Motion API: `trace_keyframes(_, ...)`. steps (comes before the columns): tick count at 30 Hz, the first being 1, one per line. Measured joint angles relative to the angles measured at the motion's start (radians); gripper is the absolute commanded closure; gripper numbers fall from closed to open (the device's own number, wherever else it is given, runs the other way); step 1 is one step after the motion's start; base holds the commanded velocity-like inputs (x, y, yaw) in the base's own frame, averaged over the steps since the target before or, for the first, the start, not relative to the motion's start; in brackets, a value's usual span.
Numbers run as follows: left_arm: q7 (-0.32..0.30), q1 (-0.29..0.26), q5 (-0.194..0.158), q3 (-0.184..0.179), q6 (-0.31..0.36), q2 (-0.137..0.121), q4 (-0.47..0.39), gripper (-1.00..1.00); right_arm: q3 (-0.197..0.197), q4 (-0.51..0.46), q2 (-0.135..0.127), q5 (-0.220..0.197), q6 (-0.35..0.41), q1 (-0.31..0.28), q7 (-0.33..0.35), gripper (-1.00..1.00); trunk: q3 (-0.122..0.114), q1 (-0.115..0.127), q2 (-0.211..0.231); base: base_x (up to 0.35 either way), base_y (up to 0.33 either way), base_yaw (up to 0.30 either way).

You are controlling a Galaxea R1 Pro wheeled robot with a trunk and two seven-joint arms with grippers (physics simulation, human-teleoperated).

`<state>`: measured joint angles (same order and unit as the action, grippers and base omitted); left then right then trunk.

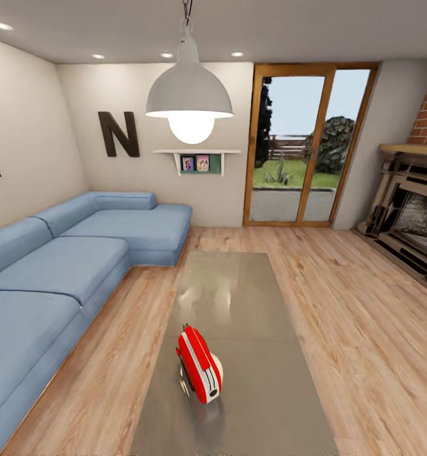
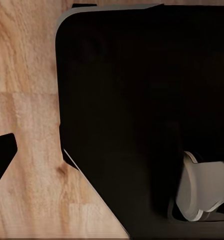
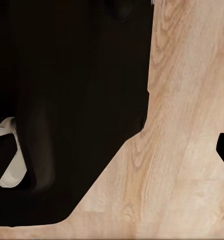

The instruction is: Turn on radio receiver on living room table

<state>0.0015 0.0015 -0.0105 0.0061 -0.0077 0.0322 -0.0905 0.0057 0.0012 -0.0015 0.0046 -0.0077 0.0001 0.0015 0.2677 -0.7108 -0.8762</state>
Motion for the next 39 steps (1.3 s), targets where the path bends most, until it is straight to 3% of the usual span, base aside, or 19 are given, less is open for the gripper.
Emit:
trace_keyframes(9,0.0,0.0,0.001,0.0,0.0,0.0,0.0,-1.0,-0.001,0.0,0.0,0.0,0.001,0.0,0.0,-1.0,-0.016,0.035,0.063,0.0,0.0,0.0)
trace_keyframes(23,0.002,0.0,0.001,0.0,0.0,0.0,-0.002,-1.0,-0.001,0.0,0.001,0.0,0.001,0.001,-0.002,-1.0,-0.014,0.035,0.063,0.0,0.0,0.0)
trace_keyframes(39,0.002,0.0,0.001,0.0,0.0,0.0,-0.002,-1.0,0.0,0.0,0.0,0.0,0.0,0.0,0.0,-1.0,0.01,0.035,0.063,0.0,0.0,0.0)
